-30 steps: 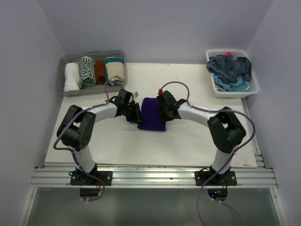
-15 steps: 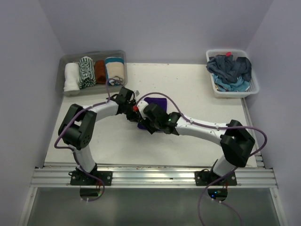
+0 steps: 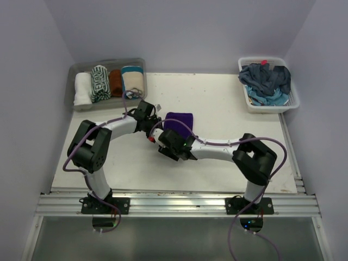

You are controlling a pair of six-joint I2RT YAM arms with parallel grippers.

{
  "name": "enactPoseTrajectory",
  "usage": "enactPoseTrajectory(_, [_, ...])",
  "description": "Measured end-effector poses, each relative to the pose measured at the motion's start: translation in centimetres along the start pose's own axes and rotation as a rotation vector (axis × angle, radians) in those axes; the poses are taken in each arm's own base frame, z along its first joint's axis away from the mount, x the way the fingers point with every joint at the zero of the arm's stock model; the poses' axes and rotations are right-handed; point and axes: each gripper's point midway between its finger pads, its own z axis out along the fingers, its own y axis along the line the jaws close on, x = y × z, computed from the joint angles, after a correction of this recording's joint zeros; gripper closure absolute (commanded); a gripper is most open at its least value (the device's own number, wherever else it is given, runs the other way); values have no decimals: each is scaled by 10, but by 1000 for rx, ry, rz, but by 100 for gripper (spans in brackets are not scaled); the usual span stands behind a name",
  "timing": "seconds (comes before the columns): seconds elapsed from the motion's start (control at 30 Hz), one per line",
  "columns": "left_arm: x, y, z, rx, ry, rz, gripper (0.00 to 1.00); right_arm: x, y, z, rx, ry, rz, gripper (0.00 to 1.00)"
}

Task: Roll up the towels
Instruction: Roll the towel

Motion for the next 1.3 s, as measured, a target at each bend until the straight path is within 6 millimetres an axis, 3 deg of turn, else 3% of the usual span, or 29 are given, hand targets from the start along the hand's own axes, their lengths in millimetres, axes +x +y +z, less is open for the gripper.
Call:
enactPoseTrajectory(0.2, [0, 1, -1, 7, 4, 7, 75, 12, -11, 14, 99, 21, -37, 50])
enactPoseTrajectory(0.27, [0, 1, -1, 9, 5, 9, 75, 10, -13, 15, 120, 8, -37, 58])
enactPoseTrajectory(0.3, [0, 1, -1, 10, 5, 10, 75, 11, -14, 16, 127, 6, -40, 64])
enactPoseTrajectory(0.33, [-1, 1, -1, 11, 5, 10, 74, 11, -15, 16, 136, 4, -43, 78])
enactPoseTrajectory(0.4, [-1, 1, -1, 13, 6, 12, 72, 9, -17, 18, 147, -3, -48, 90])
enactPoseTrajectory(0.43, [-2, 1, -1, 13, 6, 12, 70, 9, -17, 19, 153, -6, -48, 100])
enactPoseTrajectory(0.63, [-11, -1, -6, 11, -3, 33, 44, 7, -17, 20, 153, -11, -41, 100])
enactPoseTrajectory(0.83, [-36, 15, -25, -35, -48, 21, 41, 6, -8, 14, 84, 5, 0, 100])
enactPoseTrajectory(1.07, [-65, 32, -71, -65, -156, -17, 36, -9, 13, -2, -67, 36, 138, 100])
enactPoseTrajectory(1.3, [-71, 33, -110, -83, -252, -21, 27, -24, 24, -10, -288, 55, 414, 100])
